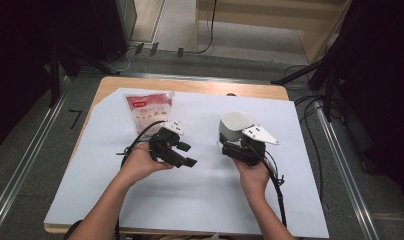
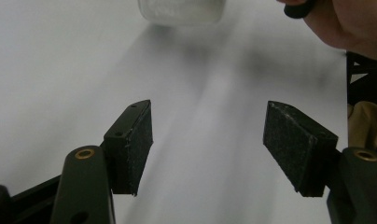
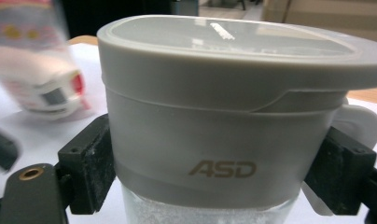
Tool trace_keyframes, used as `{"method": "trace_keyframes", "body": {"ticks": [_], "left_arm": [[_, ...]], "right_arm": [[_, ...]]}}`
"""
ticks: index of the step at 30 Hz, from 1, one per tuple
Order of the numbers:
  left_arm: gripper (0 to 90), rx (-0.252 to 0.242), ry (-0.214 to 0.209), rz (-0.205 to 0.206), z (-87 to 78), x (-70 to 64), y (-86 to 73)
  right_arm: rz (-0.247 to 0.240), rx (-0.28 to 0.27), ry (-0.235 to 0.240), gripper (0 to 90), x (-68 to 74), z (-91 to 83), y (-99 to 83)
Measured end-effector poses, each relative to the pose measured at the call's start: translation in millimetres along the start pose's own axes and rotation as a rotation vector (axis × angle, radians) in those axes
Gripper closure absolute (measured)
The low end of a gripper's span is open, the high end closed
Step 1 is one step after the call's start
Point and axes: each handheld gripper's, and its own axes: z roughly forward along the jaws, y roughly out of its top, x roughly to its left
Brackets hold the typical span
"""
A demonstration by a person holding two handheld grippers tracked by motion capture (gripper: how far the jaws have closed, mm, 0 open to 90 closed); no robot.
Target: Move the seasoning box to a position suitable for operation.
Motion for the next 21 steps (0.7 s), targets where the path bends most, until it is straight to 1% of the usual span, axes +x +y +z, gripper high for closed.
{"method": "trace_keyframes", "body": {"ticks": [1,2,3,4,5,6,8,10,11,12,13,14,15,17,18,19,20,21], "left_arm": [[33.9,0.005,0.007,-0.005,-1.1,0.2,-0.4],[33.9,0.014,0.022,0.004,-3.0,1.3,-0.8],[34.0,0.009,0.023,0.004,-4.3,2.6,-1.9],[34.0,0.005,0.025,-0.004,-6.1,3.8,-2.8],[34.0,0.012,0.031,-0.009,-8.8,5.3,-3.1],[34.3,-0.003,0.029,-0.016,-10.6,7.2,-4.4],[34.8,-0.016,0.034,-0.023,-12.7,9.0,-5.6],[34.9,-0.010,0.043,-0.020,-15.5,10.7,-6.3],[34.9,-0.017,0.038,-0.024,-15.8,11.3,-6.9],[34.9,-0.023,0.044,-0.027,-15.9,11.5,-7.3],[34.9,-0.014,0.050,-0.024,-17.4,12.5,-7.5],[34.9,-0.014,0.050,-0.024,-17.4,12.5,-7.5],[34.9,-0.026,0.052,-0.026,-16.6,12.5,-8.1],[34.9,-0.026,0.053,-0.026,-16.5,12.5,-8.1],[34.9,-0.022,0.056,-0.021,-16.6,12.5,-7.9],[34.9,-0.022,0.056,-0.021,-16.6,12.5,-7.9],[34.9,-0.021,0.053,-0.018,-16.6,12.6,-7.8],[34.9,-0.022,0.053,-0.017,-16.5,12.5,-7.8]], "right_arm": [[-0.004,0.004,0.009,14.7,4.3,0.4,-1.0],[-0.011,0.003,0.022,14.7,7.9,1.0,-2.0],[-0.023,0.005,0.039,14.7,14.8,2.0,-4.5],[-0.023,0.005,0.039,14.7,14.8,2.0,-4.5],[-0.025,0.010,0.052,14.7,18.3,2.6,-6.0],[-0.032,0.013,0.061,14.7,21.8,3.3,-7.9],[-0.051,0.025,0.076,14.7,28.5,5.4,-11.5],[-0.064,0.034,0.092,14.7,36.3,9.5,-17.4],[-0.064,0.034,0.092,14.7,36.3,9.5,-17.4],[-0.058,0.039,0.102,14.7,38.6,10.9,-19.4],[-0.065,0.044,0.108,14.7,42.3,13.4,-23.4],[-0.061,0.048,0.112,14.7,44.7,14.2,-25.3],[-0.066,0.050,0.116,14.7,46.4,14.7,-27.1],[-0.075,0.049,0.116,14.7,47.8,15.1,-29.0],[-0.095,0.051,0.121,14.7,50.8,15.7,-33.1],[-0.095,0.051,0.121,14.7,50.8,15.7,-33.1],[-0.110,0.049,0.119,14.6,51.5,16.0,-34.6],[-0.115,0.053,0.119,14.6,52.8,15.8,-36.7]]}}
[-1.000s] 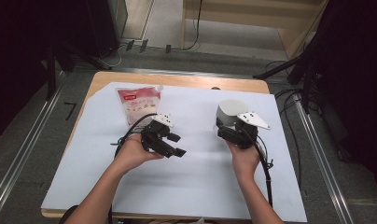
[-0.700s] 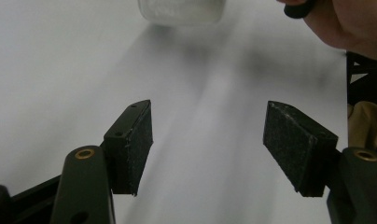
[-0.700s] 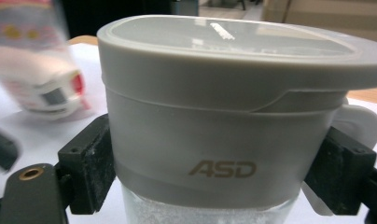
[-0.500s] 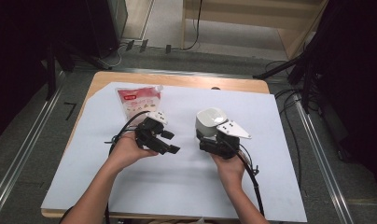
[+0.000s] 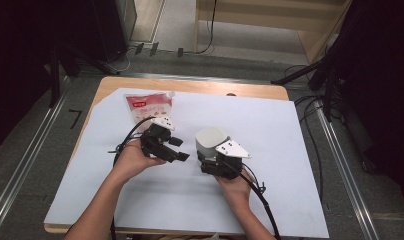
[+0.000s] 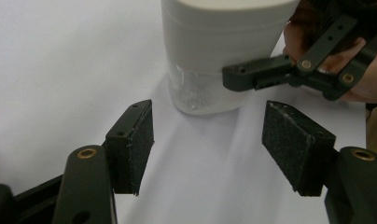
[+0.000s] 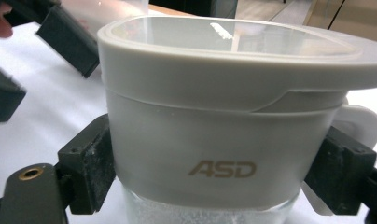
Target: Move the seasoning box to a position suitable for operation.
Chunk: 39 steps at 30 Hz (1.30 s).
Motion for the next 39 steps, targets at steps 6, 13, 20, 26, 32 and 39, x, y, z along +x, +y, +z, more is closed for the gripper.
{"method": "trace_keyframes", "body": {"ticks": [6,13,20,26,32,39], "left_arm": [[34.9,-0.001,0.009,-0.005,-1.2,-1.5,0.3],[34.8,-0.018,0.003,0.002,-1.7,-1.2,0.7],[34.4,-0.038,0.007,-0.007,-2.9,-1.6,1.0],[34.5,-0.039,0.020,-0.009,-3.0,-1.8,1.1],[39.2,-0.035,0.022,-0.007,-2.4,-4.0,1.6],[50.8,-0.027,-0.019,-0.054,0.3,-6.5,4.0]], "right_arm": [[-0.010,-0.018,-0.010,14.3,4.6,-6.8,-8.5],[0.006,0.017,0.008,14.0,3.5,-13.0,-12.6],[0.001,0.033,0.025,13.5,1.3,-14.8,-10.7],[0.030,0.065,0.064,13.0,-3.0,-26.9,-6.0],[0.004,0.152,0.133,13.7,-11.3,-49.3,-1.3],[0.008,0.166,0.209,25.7,-24.3,-70.4,1.4]]}}
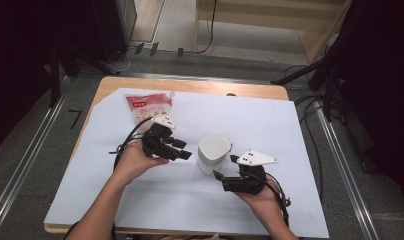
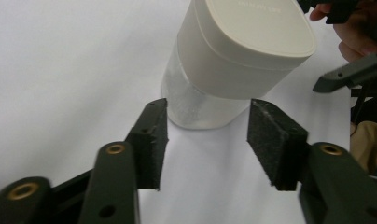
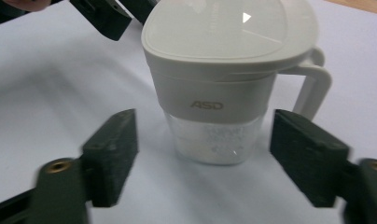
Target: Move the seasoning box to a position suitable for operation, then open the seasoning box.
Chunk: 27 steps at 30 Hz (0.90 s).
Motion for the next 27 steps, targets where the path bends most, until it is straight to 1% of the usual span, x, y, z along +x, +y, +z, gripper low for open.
{"method": "trace_keyframes", "body": {"ticks": [1,2,3,4,5,6,7,8,9,10,11,12,13,14,15,16,17,19,21,22,23,24,25,26,27], "left_arm": [[53.1,-0.001,0.010,0.000,-0.1,-0.9,0.0],[56.1,-0.004,0.004,-0.001,0.1,-1.3,-0.5],[61.3,-0.001,0.014,0.000,-0.3,-2.0,-1.2],[65.2,-0.001,0.014,0.000,-0.3,-2.0,-1.2],[65.2,0.000,0.011,0.000,-0.2,-2.5,-1.8],[68.8,-0.004,0.012,0.001,0.1,-3.3,-2.4],[73.4,0.000,0.017,0.000,-0.1,-4.7,-2.6],[77.4,0.000,0.021,0.009,-0.4,-5.6,-2.8],[80.8,-0.001,0.029,0.014,-0.8,-6.9,-2.8],[85.4,-0.011,0.024,0.013,-0.8,-8.0,-3.2],[90.0,-0.013,0.022,0.023,-1.0,-8.6,-3.0],[90.0,-0.017,0.020,0.018,-0.1,-9.5,-2.9],[90.0,-0.008,0.022,0.015,0.5,-10.7,-2.4],[90.0,-0.014,0.014,0.015,2.1,-11.3,-2.4],[90.0,-0.014,0.022,0.014,2.9,-11.9,-2.3],[90.0,-0.013,0.021,0.014,4.0,-11.9,-2.3],[90.0,-0.010,0.016,0.012,5.2,-12.2,-2.4],[90.0,-0.011,0.013,0.003,8.4,-13.6,-2.9],[90.0,-0.009,0.001,-0.001,11.9,-15.0,-2.6],[90.0,-0.009,0.012,0.004,13.5,-16.6,-2.1],[90.0,-0.012,0.019,0.002,14.7,-17.8,-1.6],[90.0,-0.017,0.007,-0.003,16.2,-18.5,-1.4],[90.0,-0.018,0.010,-0.001,18.0,-19.3,-1.2],[90.0,-0.014,0.020,-0.006,20.6,-20.7,-1.0],[90.0,-0.002,0.024,-0.001,23.6,-21.9,-0.4]], "right_arm": [[-0.003,0.002,0.005,28.4,-2.9,-3.3,-0.1],[-0.008,-0.001,0.001,30.2,-5.7,-5.3,-0.2],[0.000,-0.011,-0.003,34.8,-11.2,-8.1,0.9],[0.000,-0.011,-0.003,34.8,-11.2,-8.1,0.9],[-0.005,-0.016,-0.006,37.8,-13.7,-9.1,2.1],[-0.015,-0.020,-0.011,45.1,-16.5,-10.6,3.3],[-0.012,-0.018,0.012,49.6,-20.2,-11.3,4.9],[0.000,-0.020,0.024,53.8,-24.4,-11.0,6.8],[0.014,-0.006,0.052,55.8,-29.7,-10.5,9.1],[0.047,0.007,0.082,57.9,-35.3,-9.5,11.4],[0.067,-0.003,0.102,66.2,-43.2,-10.3,13.6],[0.067,-0.003,0.102,66.2,-43.2,-10.3,13.6],[0.056,-0.013,0.102,69.7,-46.3,-10.8,14.1],[0.046,-0.012,0.096,75.0,-48.6,-11.5,14.5],[0.028,0.003,0.088,81.8,-52.7,-10.4,15.6],[0.012,0.011,0.085,84.3,-54.4,-8.9,16.2],[0.012,0.011,0.085,84.3,-54.4,-8.9,16.2],[-0.009,0.034,0.076,88.1,-55.9,-5.6,17.2],[-0.014,0.047,0.076,90.0,-57.1,-0.6,17.4],[-0.029,0.056,0.069,90.0,-57.3,5.2,16.4],[-0.029,0.056,0.069,90.0,-57.3,5.2,16.4],[-0.028,0.066,0.073,90.0,-56.4,9.9,14.6],[-0.028,0.066,0.073,90.0,-56.4,9.9,14.6],[-0.029,0.066,0.070,90.0,-55.4,11.5,14.0],[-0.035,0.064,0.064,90.0,-54.7,12.8,13.6]]}}
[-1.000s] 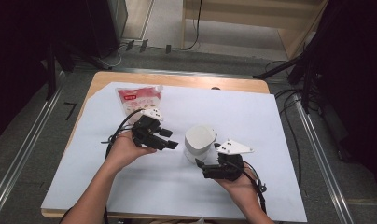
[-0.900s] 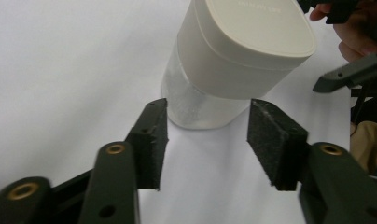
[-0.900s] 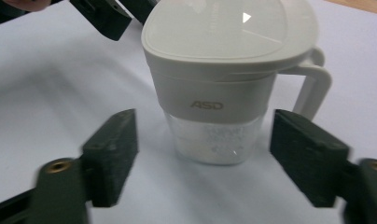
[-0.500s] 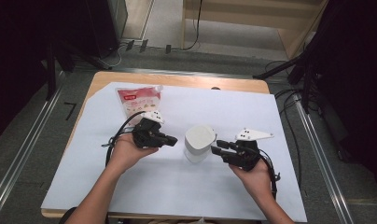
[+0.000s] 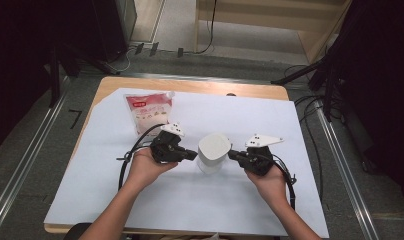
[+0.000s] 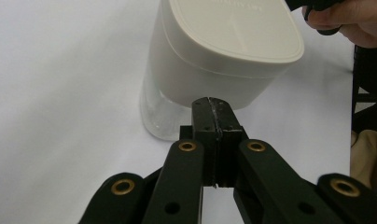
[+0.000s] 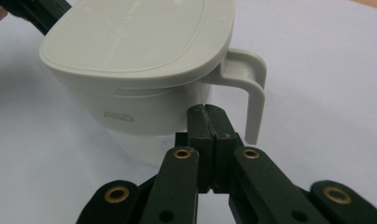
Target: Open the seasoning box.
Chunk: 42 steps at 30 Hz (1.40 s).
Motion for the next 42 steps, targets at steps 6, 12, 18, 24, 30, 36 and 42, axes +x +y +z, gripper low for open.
{"method": "trace_keyframes", "body": {"ticks": [6,12,18,24,30,36,42], "left_arm": [[90.0,0.002,0.025,-0.010,4.3,-1.5,-0.8],[90.0,0.010,0.029,-0.017,6.3,-0.3,-2.0],[90.0,0.012,0.037,-0.011,6.2,-0.9,-1.7],[90.0,0.010,0.066,-0.025,3.6,3.2,-1.5],[90.0,-0.002,0.067,-0.024,3.7,7.3,-1.2],[90.0,-0.010,0.059,-0.048,3.4,12.5,-0.4],[90.0,-0.006,0.064,-0.045,3.3,17.0,2.0]], "right_arm": [[0.002,-0.010,-0.032,90.0,2.5,7.0,-2.2],[0.008,0.001,-0.042,90.0,2.3,10.9,-2.4],[0.035,-0.009,-0.031,90.0,2.3,8.0,-1.1],[0.033,-0.008,-0.029,90.0,7.0,8.1,-1.0],[0.029,-0.005,-0.039,90.0,10.9,8.1,-1.3],[0.051,-0.009,-0.018,90.0,12.7,7.5,-2.7],[0.046,-0.005,-0.013,90.0,17.3,7.3,-3.4]]}}
